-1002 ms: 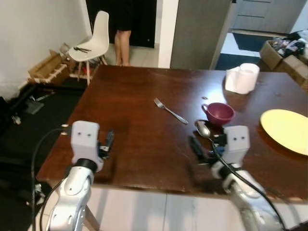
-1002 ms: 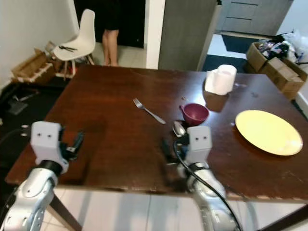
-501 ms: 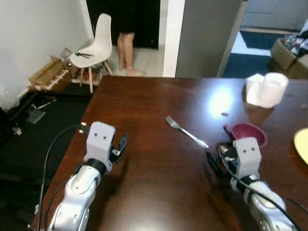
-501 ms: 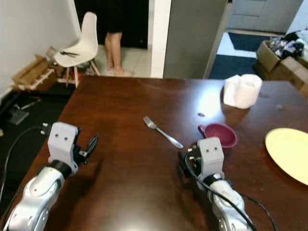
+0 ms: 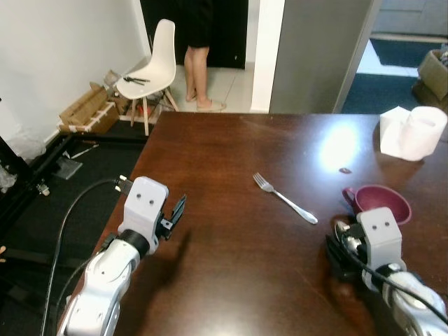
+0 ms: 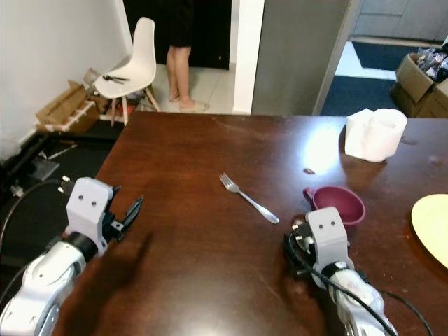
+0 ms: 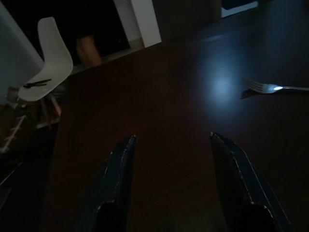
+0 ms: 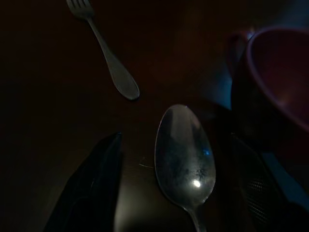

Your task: Setting the table

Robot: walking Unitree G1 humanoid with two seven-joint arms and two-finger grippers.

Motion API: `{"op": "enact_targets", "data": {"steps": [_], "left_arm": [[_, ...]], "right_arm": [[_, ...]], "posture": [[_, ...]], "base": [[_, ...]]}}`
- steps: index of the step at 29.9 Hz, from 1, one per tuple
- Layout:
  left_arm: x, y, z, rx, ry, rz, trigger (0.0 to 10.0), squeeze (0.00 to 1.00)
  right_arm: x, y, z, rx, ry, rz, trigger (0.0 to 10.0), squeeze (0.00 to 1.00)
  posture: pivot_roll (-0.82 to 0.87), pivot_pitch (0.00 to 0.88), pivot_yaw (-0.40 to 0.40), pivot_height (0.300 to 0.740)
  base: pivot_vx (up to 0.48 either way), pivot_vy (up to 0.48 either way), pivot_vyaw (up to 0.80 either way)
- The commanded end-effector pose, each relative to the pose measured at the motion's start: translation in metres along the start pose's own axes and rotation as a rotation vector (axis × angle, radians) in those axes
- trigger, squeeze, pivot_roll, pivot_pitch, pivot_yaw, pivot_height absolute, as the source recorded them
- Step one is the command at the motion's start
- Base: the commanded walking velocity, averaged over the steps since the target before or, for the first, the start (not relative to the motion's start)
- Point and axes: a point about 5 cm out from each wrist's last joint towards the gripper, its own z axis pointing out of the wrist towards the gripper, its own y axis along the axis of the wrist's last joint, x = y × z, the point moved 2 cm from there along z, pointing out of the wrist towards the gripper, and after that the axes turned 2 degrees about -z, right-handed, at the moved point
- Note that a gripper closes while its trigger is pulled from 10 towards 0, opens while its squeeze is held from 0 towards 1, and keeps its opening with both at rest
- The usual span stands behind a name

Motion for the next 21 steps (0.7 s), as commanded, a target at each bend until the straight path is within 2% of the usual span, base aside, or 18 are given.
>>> {"op": "enact_targets", "data": {"steps": [1, 6, 9, 11, 18, 21], "left_arm": [[-0.002, -0.006, -0.002, 0.032, -0.016, -0.004, 10.0, 0.0], [-0.002, -0.005, 0.0, 0.031, -0.023, -0.006, 10.0, 0.0], [-0.001, -0.005, 0.0, 0.034, -0.027, -0.006, 10.0, 0.0], [0.0, -0.005, 0.0, 0.038, -0.031, -0.004, 10.0, 0.0], [0.004, -0.004, -0.001, 0.038, -0.022, 0.0, 10.0, 0.0], [0.004, -0.004, -0.002, 0.039, -0.018, -0.003, 10.0, 0.0]], "right_arm": [[0.0, 0.0, -0.006, 0.01, -0.003, 0.006, 10.0, 0.0], [0.009, -0.01, -0.02, 0.055, 0.01, 0.06, 10.0, 0.0], [0.012, -0.035, -0.029, 0.132, 0.007, 0.086, 10.0, 0.0], [0.009, -0.046, -0.03, 0.164, 0.01, 0.085, 10.0, 0.0], [-0.005, -0.055, -0.031, 0.216, -0.027, 0.036, 10.0, 0.0], [-0.007, -0.061, -0.034, 0.244, -0.028, 0.055, 10.0, 0.0]], "posture": [[-0.11, 0.013, 0.144, 0.74], [-0.11, 0.021, 0.146, 0.74], [-0.11, 0.028, 0.162, 0.74], [-0.11, 0.028, 0.164, 0.74], [-0.1, 0.028, 0.161, 0.74], [-0.1, 0.029, 0.161, 0.74]], "base": [[0.0, 0.0, 0.0], [0.0, 0.0, 0.0], [0.0, 0.0, 0.0], [0.0, 0.0, 0.0], [0.0, 0.0, 0.0], [0.0, 0.0, 0.0]]}}
